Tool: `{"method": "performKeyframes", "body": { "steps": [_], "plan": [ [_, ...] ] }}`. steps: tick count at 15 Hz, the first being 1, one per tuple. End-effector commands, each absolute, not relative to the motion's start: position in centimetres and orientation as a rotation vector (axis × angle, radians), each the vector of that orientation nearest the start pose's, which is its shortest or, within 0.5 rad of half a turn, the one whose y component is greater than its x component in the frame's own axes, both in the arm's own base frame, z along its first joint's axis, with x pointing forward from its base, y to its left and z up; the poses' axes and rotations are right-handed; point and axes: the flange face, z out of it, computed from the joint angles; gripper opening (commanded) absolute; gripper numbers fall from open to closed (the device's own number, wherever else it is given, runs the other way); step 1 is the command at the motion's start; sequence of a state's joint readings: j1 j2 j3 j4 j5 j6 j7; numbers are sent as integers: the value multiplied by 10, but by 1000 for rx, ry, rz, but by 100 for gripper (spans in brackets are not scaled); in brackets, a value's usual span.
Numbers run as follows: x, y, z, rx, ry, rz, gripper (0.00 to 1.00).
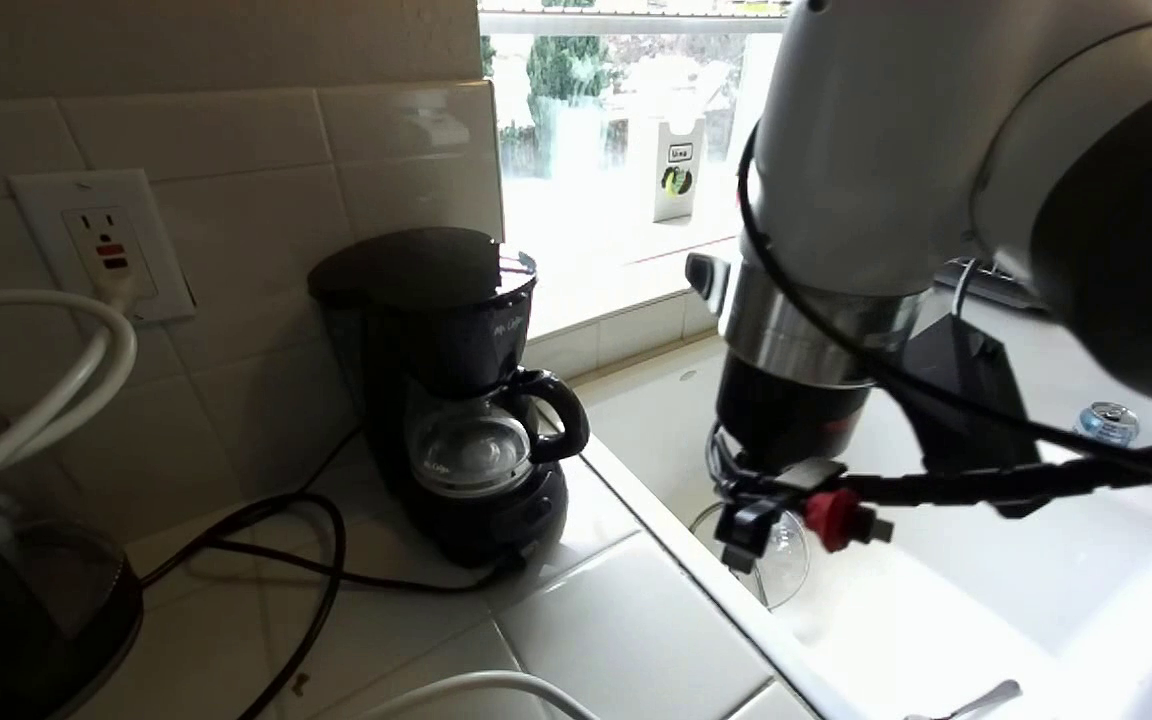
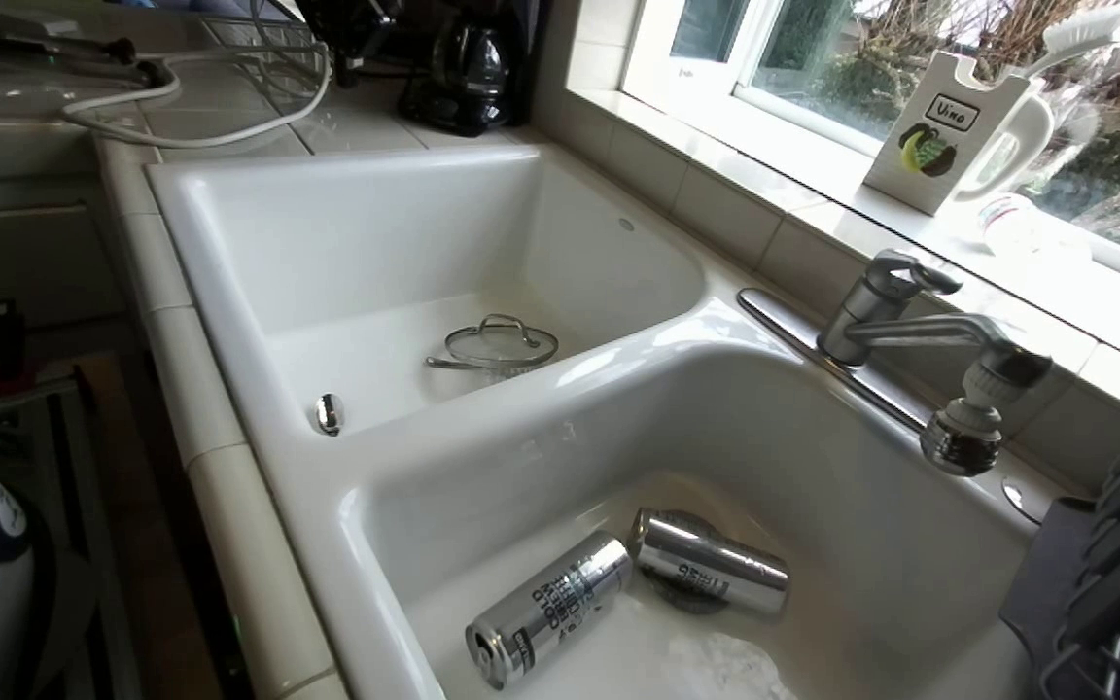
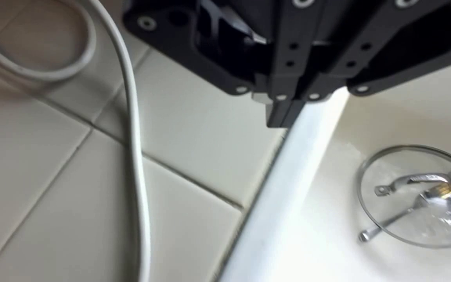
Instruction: Press a button on the bottom part of the coffee maker
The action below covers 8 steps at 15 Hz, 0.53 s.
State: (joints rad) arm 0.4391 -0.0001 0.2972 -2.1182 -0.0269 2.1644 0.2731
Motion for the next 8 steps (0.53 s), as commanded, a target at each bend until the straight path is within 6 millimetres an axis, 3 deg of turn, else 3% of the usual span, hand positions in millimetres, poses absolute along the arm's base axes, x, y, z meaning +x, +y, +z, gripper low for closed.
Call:
{"method": "performKeyframes", "body": {
  "steps": [1,4,8],
  "plan": [
    [358,315,435,-2978,-965,49,32],
    [332,268,462,-2927,-1155,74,56],
    [302,222,507,-2938,-1226,69,84]
  ]
}}
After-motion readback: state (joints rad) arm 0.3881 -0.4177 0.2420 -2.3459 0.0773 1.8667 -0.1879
